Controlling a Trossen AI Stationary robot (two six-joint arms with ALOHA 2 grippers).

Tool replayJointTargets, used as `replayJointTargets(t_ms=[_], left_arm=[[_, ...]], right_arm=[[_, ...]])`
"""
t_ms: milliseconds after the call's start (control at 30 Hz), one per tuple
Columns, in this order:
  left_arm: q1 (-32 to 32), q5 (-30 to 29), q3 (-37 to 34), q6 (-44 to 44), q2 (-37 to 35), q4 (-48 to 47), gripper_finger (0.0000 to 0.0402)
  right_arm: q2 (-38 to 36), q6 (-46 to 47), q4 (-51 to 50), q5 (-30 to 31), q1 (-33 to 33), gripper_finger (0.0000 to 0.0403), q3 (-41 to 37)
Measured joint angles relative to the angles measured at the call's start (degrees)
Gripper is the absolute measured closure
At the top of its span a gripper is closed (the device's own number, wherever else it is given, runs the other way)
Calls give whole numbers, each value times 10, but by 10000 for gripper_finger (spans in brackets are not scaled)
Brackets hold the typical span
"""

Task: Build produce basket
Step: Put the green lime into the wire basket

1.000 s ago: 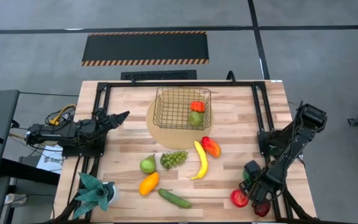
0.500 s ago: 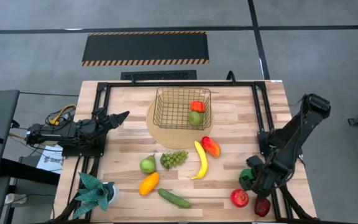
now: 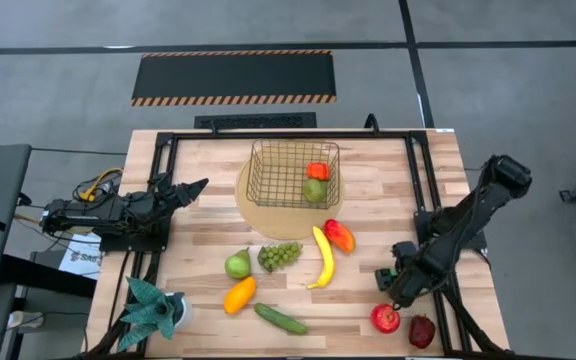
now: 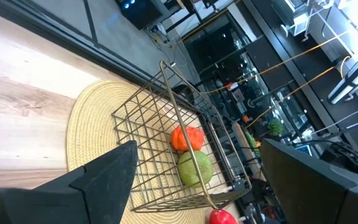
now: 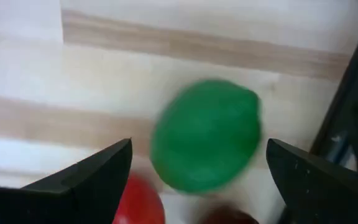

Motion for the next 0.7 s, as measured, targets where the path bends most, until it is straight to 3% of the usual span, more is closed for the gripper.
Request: replayJointTargets(t_ms=[500, 700], left_arm=[[0, 3, 0, 0, 0, -1, 74], [0, 3, 0, 0, 0, -2, 74]], right_arm=[[98, 10, 46, -41, -18, 17, -1], [120, 11, 64, -46, -17, 46, -1]])
